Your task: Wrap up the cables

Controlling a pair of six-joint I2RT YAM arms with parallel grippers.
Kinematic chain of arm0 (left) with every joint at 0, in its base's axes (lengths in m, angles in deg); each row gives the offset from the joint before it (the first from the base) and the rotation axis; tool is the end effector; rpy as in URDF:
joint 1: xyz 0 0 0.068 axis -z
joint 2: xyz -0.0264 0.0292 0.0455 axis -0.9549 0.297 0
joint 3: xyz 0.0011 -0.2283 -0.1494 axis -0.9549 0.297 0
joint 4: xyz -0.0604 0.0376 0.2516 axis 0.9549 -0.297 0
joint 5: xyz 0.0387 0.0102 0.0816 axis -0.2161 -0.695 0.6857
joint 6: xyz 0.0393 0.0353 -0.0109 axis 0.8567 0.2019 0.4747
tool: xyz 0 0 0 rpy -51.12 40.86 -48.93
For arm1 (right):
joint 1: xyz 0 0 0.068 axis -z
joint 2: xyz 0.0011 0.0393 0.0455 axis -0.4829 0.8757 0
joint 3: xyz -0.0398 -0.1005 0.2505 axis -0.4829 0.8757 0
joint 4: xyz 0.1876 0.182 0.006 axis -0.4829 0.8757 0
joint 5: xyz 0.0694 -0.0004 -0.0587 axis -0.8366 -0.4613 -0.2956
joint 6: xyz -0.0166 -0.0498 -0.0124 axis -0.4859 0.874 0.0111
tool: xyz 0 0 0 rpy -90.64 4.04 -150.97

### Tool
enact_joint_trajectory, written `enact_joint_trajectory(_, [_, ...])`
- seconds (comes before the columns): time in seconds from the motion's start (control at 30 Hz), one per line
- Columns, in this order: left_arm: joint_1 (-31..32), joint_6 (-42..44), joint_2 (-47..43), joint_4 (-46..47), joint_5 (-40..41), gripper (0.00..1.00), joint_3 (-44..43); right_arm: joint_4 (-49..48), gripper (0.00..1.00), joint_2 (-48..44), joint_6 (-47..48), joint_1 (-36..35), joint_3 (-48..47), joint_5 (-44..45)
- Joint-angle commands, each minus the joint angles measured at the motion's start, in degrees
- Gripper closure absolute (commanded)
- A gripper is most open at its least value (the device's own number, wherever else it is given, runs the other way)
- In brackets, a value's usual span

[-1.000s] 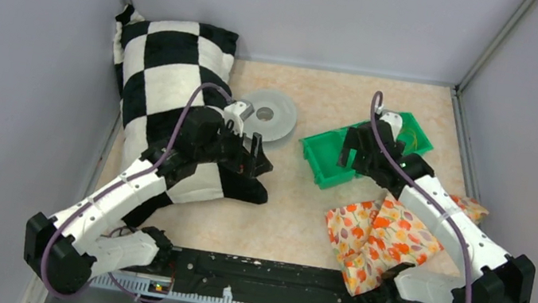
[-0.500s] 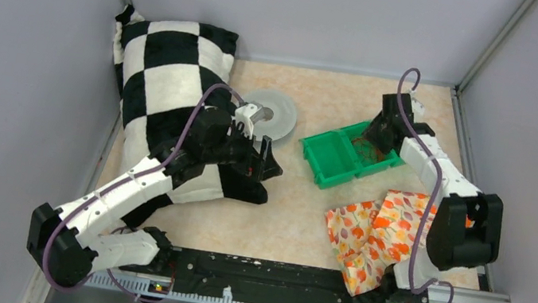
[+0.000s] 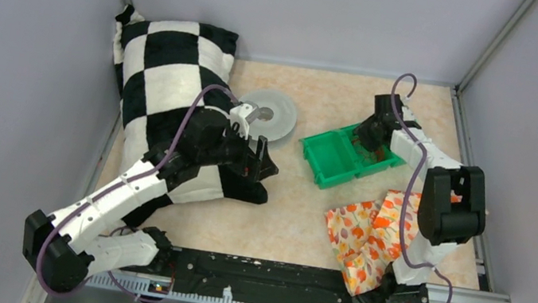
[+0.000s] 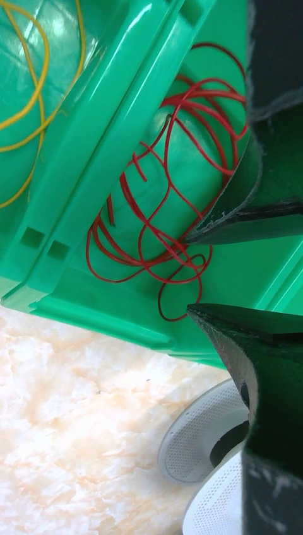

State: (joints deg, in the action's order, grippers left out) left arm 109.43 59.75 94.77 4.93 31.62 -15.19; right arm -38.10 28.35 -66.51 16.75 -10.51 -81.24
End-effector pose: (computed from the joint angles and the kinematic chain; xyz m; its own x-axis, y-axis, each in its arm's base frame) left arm 0.1821 -0.1494 0.3201 -0.6325 0.0445 -0.7733 0.5972 0.6638 -0.4502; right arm 0.3665 0.0737 0.2153 -0.5628 0.6916 -0.4527 0.5486 0.7222 0.4213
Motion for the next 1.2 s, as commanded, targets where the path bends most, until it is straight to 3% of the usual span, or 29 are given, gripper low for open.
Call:
enact_joint_trajectory(0.0, [0.0, 0.1, -1.5, 0.2, 0.8, 0.01, -1.7, -3.3, 0.61, 2.1, -1.7, 0.4, -3.3, -1.8])
enact_joint_trajectory(0.3, [0.1, -0.1, -1.1, 0.2, 0.9, 0.02, -2.0, -3.8, 0.64, 5.1, -1.9, 0.5, -5.0, -3.8])
enact_joint_trajectory(0.5, [0.0, -0.8, -1.3, 0.3, 0.9, 0.02, -1.3, -5.1, 0.61, 4.9, -3.5, 0.7, -3.0, -3.6])
enact_joint_trajectory(0.57, [0.1, -1.2, -1.6, 0.4, 1.0, 0.02, -0.9, -5.1, 0.66, 4.1, -3.5, 0.8, -2.5, -2.5])
enact_joint_trajectory(0.7, [0.0, -1.3, -2.6, 0.8, 1.8, 0.02, -0.1, -4.7, 0.93, 0.7, -2.6, 1.2, -1.6, 0.5])
enact_joint_trajectory(0.77, [0.0, -1.3, -2.3, 1.0, 1.2, 0.02, -0.3, -4.6, 1.0, -1.7, -1.1, 1.2, -1.5, 1.9])
enact_joint_trajectory(1.17, [0.1, -1.7, -1.4, 2.6, -0.2, 0.02, 0.9, -2.1, 0.97, -11.2, 7.0, 1.1, -0.6, 3.7])
